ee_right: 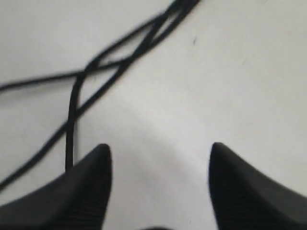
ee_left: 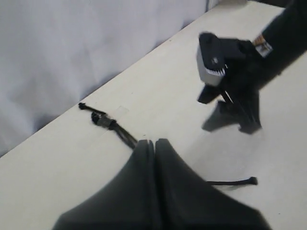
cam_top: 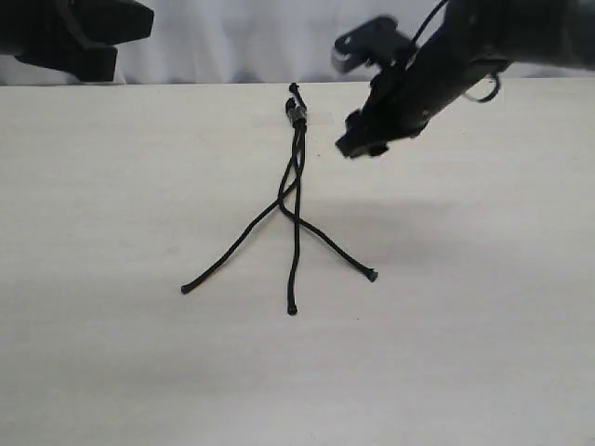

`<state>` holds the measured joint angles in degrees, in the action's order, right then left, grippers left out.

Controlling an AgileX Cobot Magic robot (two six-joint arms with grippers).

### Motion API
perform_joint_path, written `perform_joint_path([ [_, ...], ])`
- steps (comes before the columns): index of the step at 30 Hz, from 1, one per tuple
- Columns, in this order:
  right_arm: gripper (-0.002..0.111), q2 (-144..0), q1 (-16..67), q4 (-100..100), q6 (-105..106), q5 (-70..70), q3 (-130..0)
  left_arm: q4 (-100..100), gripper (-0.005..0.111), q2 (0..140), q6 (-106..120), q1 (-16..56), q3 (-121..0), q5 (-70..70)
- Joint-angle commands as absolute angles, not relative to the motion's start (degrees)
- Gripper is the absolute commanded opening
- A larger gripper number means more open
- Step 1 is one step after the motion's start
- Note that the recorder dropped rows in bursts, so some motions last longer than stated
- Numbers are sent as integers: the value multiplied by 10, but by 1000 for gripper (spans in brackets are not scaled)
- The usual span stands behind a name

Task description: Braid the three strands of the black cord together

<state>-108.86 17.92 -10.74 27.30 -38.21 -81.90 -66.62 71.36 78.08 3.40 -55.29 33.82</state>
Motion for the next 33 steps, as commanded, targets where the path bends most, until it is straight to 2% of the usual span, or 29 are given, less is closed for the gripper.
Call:
perform_joint_path([
  [1, 20, -948, 158, -165, 296, -259, -729, -801, 0, 636, 906, 34, -485, 348],
  [3, 5, -881, 158, -174, 292, -168, -664, -860, 0, 593, 948, 34, -450, 333],
  [7, 4, -752, 162, -230, 288, -17, -531, -995, 0, 504, 1062, 34, -375, 309],
  [15, 4, -584, 162, -367, 272, 166, -357, -999, 0, 342, 1093, 33, -274, 288],
  [23, 4, -536, 162, -369, 206, 177, -291, -999, 0, 268, 1093, 33, -264, 264],
  [33, 4, -535, 162, -369, 206, 181, -290, -999, 0, 264, 1093, 33, -264, 264],
])
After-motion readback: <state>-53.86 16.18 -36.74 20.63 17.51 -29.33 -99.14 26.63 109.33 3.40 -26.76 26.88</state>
